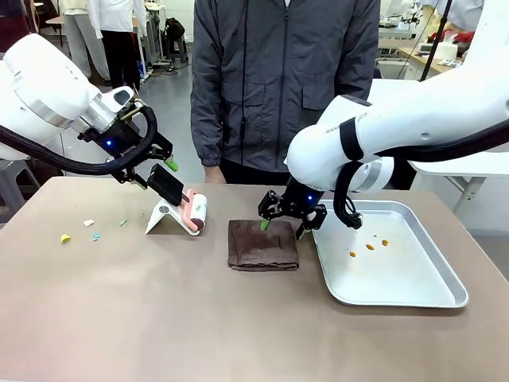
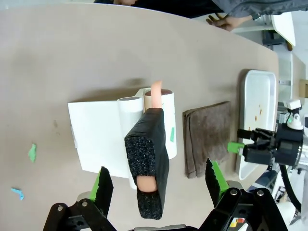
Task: Clean the surface of the table.
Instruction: Hold the Lint Roller with your left hand and the towel with your right hand.
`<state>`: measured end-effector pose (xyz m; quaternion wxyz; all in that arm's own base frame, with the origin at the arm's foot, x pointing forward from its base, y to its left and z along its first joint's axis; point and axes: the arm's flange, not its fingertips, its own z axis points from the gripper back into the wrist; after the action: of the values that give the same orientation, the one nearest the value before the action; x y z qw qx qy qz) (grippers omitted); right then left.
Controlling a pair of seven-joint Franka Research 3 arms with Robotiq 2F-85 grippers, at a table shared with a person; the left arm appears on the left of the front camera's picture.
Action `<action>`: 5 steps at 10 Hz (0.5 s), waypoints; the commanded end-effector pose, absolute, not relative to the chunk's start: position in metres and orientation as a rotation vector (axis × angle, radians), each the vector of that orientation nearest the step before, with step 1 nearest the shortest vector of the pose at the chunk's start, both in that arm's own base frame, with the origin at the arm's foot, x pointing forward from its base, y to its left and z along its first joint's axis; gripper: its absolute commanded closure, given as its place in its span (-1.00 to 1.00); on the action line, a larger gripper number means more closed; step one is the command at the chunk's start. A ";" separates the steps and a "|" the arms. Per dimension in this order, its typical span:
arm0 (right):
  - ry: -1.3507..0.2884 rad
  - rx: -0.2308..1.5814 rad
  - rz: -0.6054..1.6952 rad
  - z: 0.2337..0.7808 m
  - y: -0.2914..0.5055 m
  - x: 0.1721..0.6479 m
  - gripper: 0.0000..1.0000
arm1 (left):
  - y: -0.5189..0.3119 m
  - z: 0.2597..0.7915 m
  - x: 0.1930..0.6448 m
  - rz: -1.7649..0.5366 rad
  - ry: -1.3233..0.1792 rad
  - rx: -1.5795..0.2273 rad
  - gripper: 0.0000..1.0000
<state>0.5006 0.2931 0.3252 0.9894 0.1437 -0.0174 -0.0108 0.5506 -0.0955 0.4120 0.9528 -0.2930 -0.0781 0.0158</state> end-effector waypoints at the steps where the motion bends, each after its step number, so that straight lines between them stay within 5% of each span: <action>1: -0.022 0.219 -0.082 0.327 0.313 0.518 -1.00 | -0.087 0.411 0.550 -0.011 -0.160 -0.615 -1.00; 5: -0.006 0.114 -0.170 0.314 0.321 0.523 -1.00 | -0.093 0.407 0.554 -0.045 -0.144 -0.620 -1.00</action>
<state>0.5158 0.3099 0.3124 0.9942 0.0839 -0.0065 -0.0677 0.5497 -0.0936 0.4087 0.9526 -0.2956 -0.0717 -0.0066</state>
